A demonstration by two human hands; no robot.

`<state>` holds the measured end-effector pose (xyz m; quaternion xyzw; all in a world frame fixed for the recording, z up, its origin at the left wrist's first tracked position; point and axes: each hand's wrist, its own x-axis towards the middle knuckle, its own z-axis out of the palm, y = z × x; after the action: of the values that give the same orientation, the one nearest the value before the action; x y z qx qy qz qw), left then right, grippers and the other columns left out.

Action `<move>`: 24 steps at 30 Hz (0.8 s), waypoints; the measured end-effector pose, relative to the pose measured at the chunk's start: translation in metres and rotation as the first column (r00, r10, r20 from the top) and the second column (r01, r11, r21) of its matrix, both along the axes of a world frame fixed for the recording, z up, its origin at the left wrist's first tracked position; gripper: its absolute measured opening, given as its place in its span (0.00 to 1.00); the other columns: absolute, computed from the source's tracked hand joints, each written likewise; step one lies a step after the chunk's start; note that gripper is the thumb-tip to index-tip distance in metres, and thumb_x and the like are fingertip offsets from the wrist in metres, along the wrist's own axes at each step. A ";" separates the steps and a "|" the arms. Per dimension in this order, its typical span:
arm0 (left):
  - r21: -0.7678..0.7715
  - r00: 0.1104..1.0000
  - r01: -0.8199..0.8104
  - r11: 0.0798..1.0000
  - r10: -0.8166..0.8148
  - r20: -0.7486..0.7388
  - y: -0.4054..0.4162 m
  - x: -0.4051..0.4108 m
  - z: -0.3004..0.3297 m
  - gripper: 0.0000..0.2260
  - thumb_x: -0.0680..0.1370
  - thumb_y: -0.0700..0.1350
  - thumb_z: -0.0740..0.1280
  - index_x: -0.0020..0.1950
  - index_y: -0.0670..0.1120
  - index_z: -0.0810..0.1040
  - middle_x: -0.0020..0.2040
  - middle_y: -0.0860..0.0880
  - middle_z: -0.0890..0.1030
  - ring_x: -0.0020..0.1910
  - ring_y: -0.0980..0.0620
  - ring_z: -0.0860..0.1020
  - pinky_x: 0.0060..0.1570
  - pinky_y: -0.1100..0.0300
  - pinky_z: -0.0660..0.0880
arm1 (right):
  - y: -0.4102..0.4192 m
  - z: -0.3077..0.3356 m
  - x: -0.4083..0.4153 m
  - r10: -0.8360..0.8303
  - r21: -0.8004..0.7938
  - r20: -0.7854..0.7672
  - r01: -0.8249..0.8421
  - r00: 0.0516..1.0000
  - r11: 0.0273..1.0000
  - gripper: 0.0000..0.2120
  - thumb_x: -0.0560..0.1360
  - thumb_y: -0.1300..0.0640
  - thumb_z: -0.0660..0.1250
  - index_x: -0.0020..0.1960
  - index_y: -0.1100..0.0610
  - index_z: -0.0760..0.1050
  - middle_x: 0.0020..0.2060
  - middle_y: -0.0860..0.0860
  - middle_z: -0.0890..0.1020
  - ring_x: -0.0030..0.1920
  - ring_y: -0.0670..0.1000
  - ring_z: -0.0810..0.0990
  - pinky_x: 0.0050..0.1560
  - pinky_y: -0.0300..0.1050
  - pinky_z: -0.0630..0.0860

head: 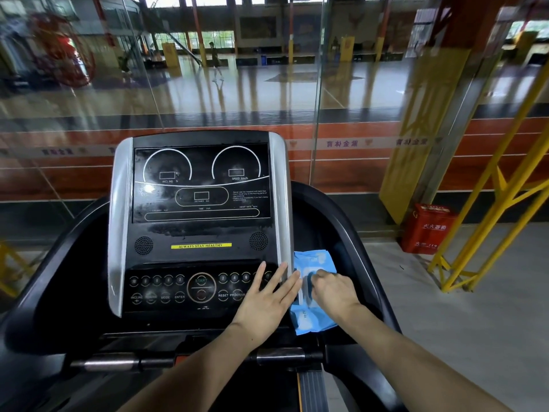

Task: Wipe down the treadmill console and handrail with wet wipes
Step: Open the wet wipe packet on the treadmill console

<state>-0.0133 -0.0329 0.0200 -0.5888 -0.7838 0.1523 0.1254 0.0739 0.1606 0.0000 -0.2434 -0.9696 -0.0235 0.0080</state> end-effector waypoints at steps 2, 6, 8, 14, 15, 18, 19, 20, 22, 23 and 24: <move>-0.008 1.000 -0.004 1.000 0.004 -0.001 0.000 0.000 0.000 0.39 0.84 0.39 0.57 0.82 0.44 0.30 0.83 0.45 0.30 0.79 0.38 0.27 0.76 0.28 0.36 | 0.000 -0.002 -0.003 0.017 0.009 0.009 -0.017 1.000 1.000 0.12 0.80 0.61 0.60 0.60 0.57 0.77 0.57 0.51 0.81 0.53 0.54 0.84 0.50 0.47 0.79; -0.018 1.000 -0.005 1.000 0.005 0.005 0.000 0.001 0.002 0.38 0.84 0.40 0.57 0.82 0.44 0.31 0.84 0.45 0.31 0.79 0.38 0.27 0.76 0.28 0.37 | 0.008 -0.014 -0.003 0.060 -0.005 0.007 -0.060 0.998 0.998 0.16 0.79 0.63 0.61 0.65 0.60 0.73 0.61 0.55 0.78 0.58 0.55 0.82 0.56 0.47 0.79; -0.012 1.000 -0.008 1.000 0.008 0.004 0.000 0.001 0.001 0.38 0.84 0.39 0.57 0.82 0.44 0.31 0.84 0.45 0.31 0.79 0.38 0.27 0.76 0.28 0.37 | 0.013 -0.021 -0.003 0.106 -0.011 0.014 -0.105 0.994 0.994 0.18 0.78 0.65 0.62 0.67 0.64 0.72 0.62 0.57 0.76 0.61 0.56 0.79 0.61 0.48 0.77; -0.003 1.000 -0.014 1.000 0.014 0.006 0.000 0.002 -0.001 0.38 0.83 0.39 0.56 0.82 0.44 0.31 0.84 0.45 0.31 0.79 0.37 0.27 0.75 0.27 0.35 | 0.013 -0.014 0.001 0.089 -0.106 -0.077 -0.097 0.993 0.990 0.13 0.81 0.58 0.60 0.63 0.60 0.74 0.59 0.54 0.79 0.58 0.56 0.79 0.59 0.47 0.74; -0.003 1.000 -0.015 1.000 0.015 0.007 0.000 0.003 -0.001 0.38 0.83 0.39 0.56 0.82 0.44 0.31 0.84 0.45 0.31 0.79 0.37 0.27 0.75 0.27 0.35 | 0.013 -0.013 0.003 0.092 -0.116 -0.092 -0.102 0.991 0.988 0.13 0.80 0.58 0.59 0.62 0.60 0.75 0.57 0.54 0.79 0.56 0.55 0.80 0.58 0.45 0.73; -0.009 1.000 -0.020 1.000 0.020 0.009 0.001 0.004 0.000 0.38 0.83 0.38 0.56 0.82 0.44 0.30 0.83 0.45 0.31 0.79 0.37 0.26 0.75 0.27 0.35 | 0.013 -0.009 0.008 0.157 -0.154 -0.098 -0.171 0.983 0.973 0.09 0.79 0.56 0.60 0.55 0.59 0.75 0.51 0.53 0.79 0.47 0.52 0.74 0.52 0.43 0.69; -0.008 1.000 -0.021 1.000 0.021 0.009 0.001 0.004 0.000 0.38 0.83 0.38 0.56 0.82 0.44 0.30 0.83 0.45 0.31 0.79 0.37 0.26 0.75 0.27 0.35 | 0.014 -0.008 0.011 0.177 -0.171 -0.099 -0.192 0.979 0.966 0.07 0.78 0.55 0.61 0.51 0.58 0.74 0.47 0.52 0.78 0.45 0.51 0.72 0.49 0.42 0.68; -0.008 1.000 -0.022 1.000 0.022 0.008 0.002 0.004 0.000 0.38 0.83 0.38 0.56 0.82 0.44 0.30 0.83 0.45 0.30 0.79 0.37 0.26 0.75 0.27 0.35 | 0.016 -0.007 0.013 0.185 -0.194 -0.107 -0.203 0.977 0.960 0.06 0.77 0.54 0.62 0.47 0.56 0.72 0.44 0.51 0.77 0.44 0.50 0.72 0.46 0.42 0.68; -0.011 1.000 -0.022 1.000 0.022 0.006 0.001 0.004 0.000 0.38 0.83 0.37 0.56 0.82 0.44 0.30 0.83 0.45 0.30 0.79 0.37 0.26 0.75 0.27 0.35 | 0.019 -0.006 0.017 0.142 -0.269 -0.149 -0.178 0.979 0.946 0.05 0.75 0.55 0.63 0.43 0.56 0.71 0.41 0.49 0.77 0.41 0.52 0.76 0.44 0.47 0.75; -0.007 1.000 -0.022 1.000 0.022 0.005 0.001 0.004 0.000 0.38 0.83 0.37 0.56 0.82 0.44 0.30 0.83 0.45 0.30 0.79 0.37 0.26 0.75 0.27 0.34 | 0.020 -0.006 0.018 0.108 -0.301 -0.180 -0.159 0.978 0.940 0.04 0.75 0.55 0.63 0.43 0.55 0.72 0.40 0.48 0.78 0.40 0.52 0.78 0.44 0.49 0.78; -0.002 1.000 -0.022 1.000 0.022 0.004 0.001 0.004 0.000 0.38 0.83 0.37 0.56 0.82 0.44 0.30 0.83 0.45 0.30 0.79 0.38 0.26 0.75 0.27 0.34 | 0.020 -0.005 0.020 0.081 -0.320 -0.208 -0.146 0.975 0.936 0.03 0.75 0.56 0.64 0.44 0.55 0.73 0.41 0.48 0.78 0.40 0.51 0.79 0.45 0.51 0.79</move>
<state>-0.0096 -0.0317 0.0199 -0.5806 -0.7904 0.1530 0.1215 0.0938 0.1807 -0.0051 -0.1858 -0.9668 0.1646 0.0613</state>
